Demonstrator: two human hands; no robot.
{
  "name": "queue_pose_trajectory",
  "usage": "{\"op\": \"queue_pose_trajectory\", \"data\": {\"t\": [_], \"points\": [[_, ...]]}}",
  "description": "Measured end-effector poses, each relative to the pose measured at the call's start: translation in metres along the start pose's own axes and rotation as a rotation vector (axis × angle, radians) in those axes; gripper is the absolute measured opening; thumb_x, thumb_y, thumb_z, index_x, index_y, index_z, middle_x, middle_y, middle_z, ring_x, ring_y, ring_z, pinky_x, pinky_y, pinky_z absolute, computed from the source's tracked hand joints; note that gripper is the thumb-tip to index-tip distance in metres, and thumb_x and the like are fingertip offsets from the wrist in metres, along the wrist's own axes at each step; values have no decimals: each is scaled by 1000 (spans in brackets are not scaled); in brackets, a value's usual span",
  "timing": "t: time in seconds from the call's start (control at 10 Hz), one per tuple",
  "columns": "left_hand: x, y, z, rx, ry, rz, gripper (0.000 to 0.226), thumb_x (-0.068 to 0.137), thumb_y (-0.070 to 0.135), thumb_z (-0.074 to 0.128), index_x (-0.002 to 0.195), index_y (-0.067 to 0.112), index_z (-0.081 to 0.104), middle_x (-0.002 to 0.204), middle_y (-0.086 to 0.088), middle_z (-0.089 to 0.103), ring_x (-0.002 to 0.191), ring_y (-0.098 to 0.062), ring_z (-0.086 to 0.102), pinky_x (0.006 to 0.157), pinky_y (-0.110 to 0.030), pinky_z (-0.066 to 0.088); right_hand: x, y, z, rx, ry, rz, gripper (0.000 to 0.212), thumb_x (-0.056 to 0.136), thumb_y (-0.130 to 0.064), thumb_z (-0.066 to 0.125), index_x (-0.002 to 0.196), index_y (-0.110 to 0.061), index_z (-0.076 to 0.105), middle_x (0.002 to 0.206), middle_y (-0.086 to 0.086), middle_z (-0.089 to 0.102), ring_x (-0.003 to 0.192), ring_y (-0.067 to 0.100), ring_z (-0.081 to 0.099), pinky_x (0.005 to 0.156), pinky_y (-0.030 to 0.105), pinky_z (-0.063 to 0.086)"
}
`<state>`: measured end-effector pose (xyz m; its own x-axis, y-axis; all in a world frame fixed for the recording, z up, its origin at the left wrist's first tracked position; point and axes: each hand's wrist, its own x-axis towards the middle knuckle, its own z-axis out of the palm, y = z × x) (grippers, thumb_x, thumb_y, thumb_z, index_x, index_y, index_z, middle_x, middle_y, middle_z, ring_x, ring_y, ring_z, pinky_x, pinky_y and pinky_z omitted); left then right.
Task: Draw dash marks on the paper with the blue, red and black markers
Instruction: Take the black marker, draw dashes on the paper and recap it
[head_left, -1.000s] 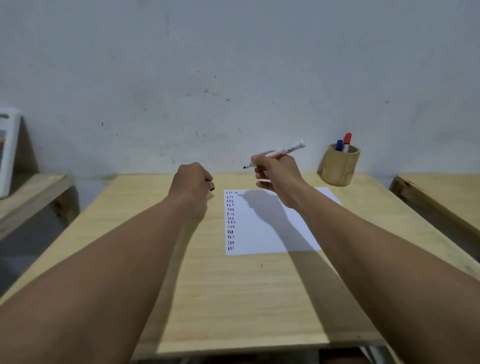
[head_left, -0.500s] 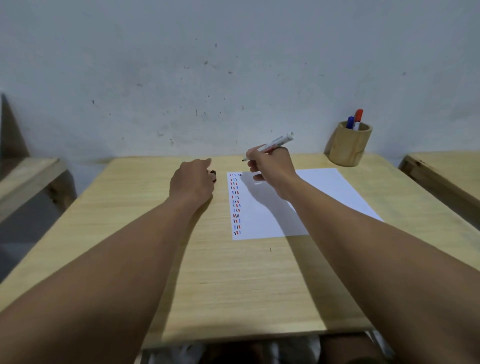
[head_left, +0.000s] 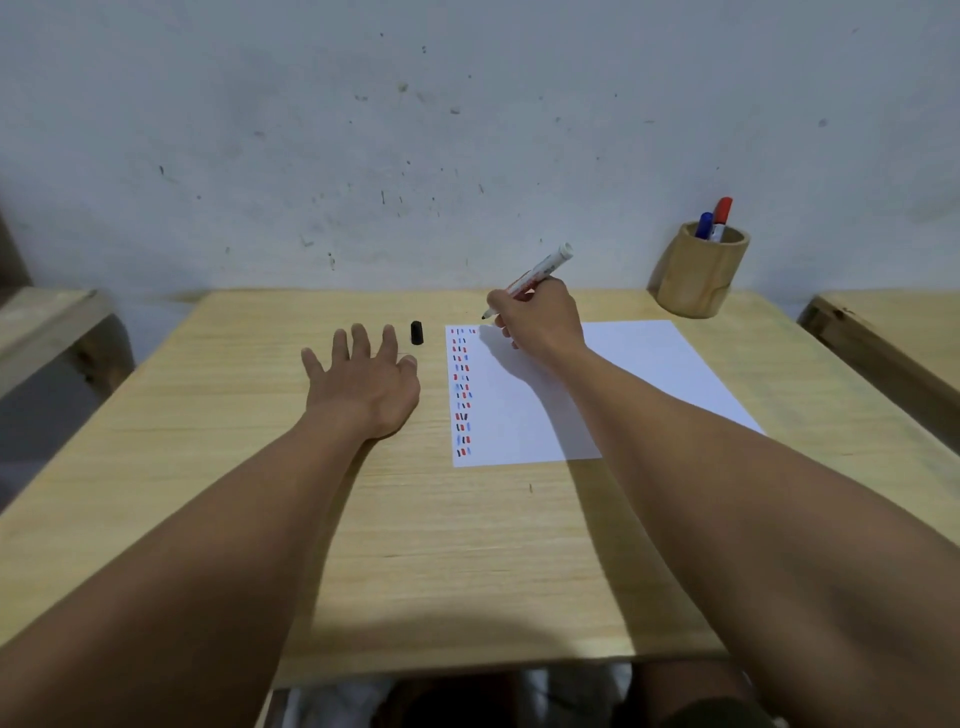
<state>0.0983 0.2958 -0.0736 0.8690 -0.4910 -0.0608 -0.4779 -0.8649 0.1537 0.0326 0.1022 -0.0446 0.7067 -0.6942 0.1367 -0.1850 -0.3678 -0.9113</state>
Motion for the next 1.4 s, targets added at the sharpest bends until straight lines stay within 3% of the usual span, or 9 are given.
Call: {"op": "queue_pose_trajectory", "data": {"t": [0.3,0.6,1.2,1.4], "points": [[0,1,0,32,-8,-12,63,101,47,8,160,27,-4,168,-7,-9,154,-27,-11,119,-59,-7,0,12,4,-56,24,15,26,83,-26,67,81,-2,75,72,2,77,77,21,74,68,34,57],[-3,3,-1,21,0,-19,63,101,47,8,160,27,-3,168,-8,-9,154,-27,-11,119,-58,-9,2,16,7,-92,4,-27,25,87,-27,69,78,-5,76,64,-5,72,60,3,64,53,19,43],[-2,2,0,24,0,-13,63,102,47,8,160,26,-4,168,-8,-9,153,-27,-12,119,-59,-9,4,17,7,-115,-13,-49,25,88,-28,70,77,-6,77,64,-6,71,61,2,65,53,17,43],[-1,2,0,28,1,-12,64,101,48,7,160,26,-4,168,-9,-9,153,-28,-12,119,-59,-9,5,17,8,-114,-8,-19,28,83,-26,69,79,1,76,73,5,76,67,14,67,56,24,46]]}}
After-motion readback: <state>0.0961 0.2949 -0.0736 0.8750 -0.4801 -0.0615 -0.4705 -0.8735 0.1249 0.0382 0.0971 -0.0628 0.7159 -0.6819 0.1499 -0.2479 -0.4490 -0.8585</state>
